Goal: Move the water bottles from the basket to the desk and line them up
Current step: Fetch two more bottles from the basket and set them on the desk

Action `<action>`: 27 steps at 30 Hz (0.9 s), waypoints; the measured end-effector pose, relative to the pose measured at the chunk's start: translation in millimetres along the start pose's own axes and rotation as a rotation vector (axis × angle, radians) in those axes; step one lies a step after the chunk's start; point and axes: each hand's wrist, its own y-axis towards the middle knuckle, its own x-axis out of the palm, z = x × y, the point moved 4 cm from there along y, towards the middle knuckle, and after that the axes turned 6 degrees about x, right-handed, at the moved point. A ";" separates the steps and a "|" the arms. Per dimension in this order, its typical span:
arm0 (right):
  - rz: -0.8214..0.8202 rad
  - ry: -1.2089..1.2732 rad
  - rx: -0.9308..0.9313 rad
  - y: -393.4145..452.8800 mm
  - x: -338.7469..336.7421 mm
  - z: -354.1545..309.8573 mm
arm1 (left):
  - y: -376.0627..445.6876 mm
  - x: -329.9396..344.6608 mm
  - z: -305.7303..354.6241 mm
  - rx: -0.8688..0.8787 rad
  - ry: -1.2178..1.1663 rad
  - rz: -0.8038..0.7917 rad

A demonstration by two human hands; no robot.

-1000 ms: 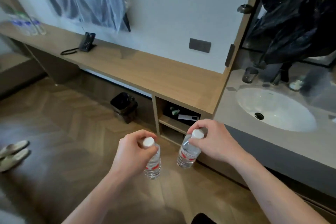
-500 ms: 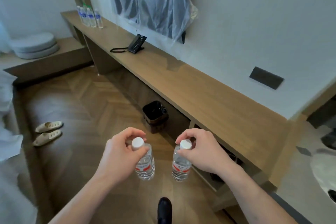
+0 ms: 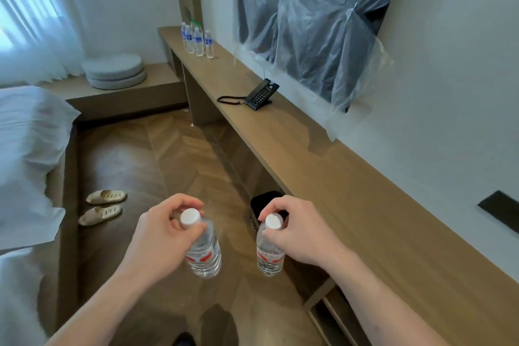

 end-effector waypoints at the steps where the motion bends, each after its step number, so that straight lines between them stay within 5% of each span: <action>1: 0.001 0.000 -0.008 16.0 0.5 -5.8 | 14.7 -5.1 -4.2 -0.001 -0.003 0.004; 27: 0.111 0.038 0.049 384.5 47.6 -164.7 | 399.9 -148.5 -137.3 0.087 -0.028 -0.101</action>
